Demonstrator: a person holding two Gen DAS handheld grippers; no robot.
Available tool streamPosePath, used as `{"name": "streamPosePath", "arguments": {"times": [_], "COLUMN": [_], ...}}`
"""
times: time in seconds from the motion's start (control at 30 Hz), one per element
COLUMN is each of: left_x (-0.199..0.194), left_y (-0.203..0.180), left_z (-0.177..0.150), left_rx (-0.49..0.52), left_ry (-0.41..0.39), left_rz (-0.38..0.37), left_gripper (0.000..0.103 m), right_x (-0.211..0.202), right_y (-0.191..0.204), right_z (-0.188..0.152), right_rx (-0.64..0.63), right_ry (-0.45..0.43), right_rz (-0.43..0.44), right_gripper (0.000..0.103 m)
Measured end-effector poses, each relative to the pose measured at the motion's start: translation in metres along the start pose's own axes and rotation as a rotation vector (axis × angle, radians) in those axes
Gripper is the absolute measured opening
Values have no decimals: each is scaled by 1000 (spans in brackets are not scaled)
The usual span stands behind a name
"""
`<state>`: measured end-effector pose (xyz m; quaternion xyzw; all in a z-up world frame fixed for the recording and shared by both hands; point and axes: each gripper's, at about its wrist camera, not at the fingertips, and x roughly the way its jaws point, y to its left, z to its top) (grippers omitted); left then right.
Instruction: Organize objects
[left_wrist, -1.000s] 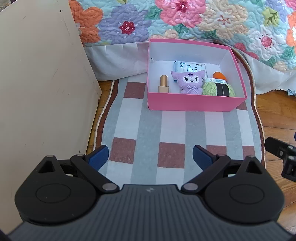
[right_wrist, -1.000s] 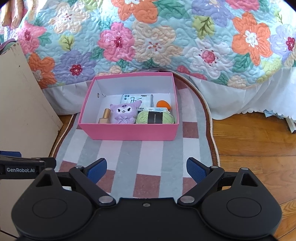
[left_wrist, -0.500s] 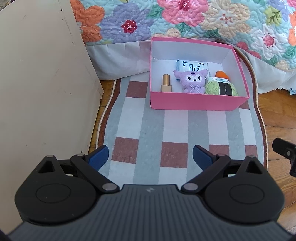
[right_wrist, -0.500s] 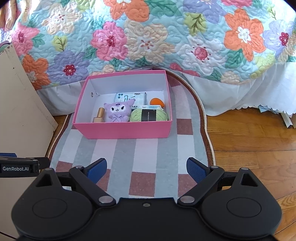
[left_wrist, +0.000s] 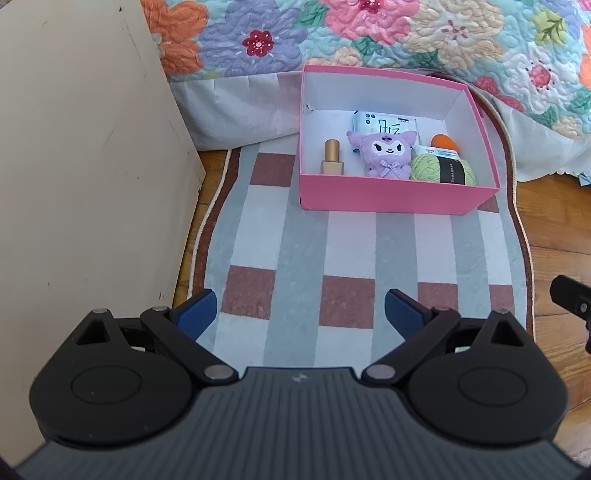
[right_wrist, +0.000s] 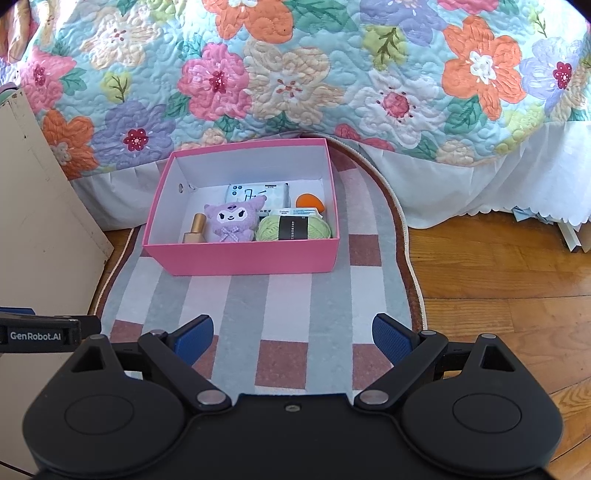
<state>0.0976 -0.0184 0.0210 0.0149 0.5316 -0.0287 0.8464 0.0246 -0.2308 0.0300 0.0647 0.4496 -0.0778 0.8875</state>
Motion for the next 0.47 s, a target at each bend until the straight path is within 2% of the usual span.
{"name": "streamPosePath", "arguments": {"times": [0.47], "left_x": [6], "left_y": [-2], "left_z": [0], "left_rx": [25], "left_ry": [-3], "left_rz": [23], "left_gripper": [101], "right_x": [3], "right_y": [8], "right_z": [-2], "right_rx": [-20], "right_ry": [6], "right_rz": [-9], "right_gripper": [95]}}
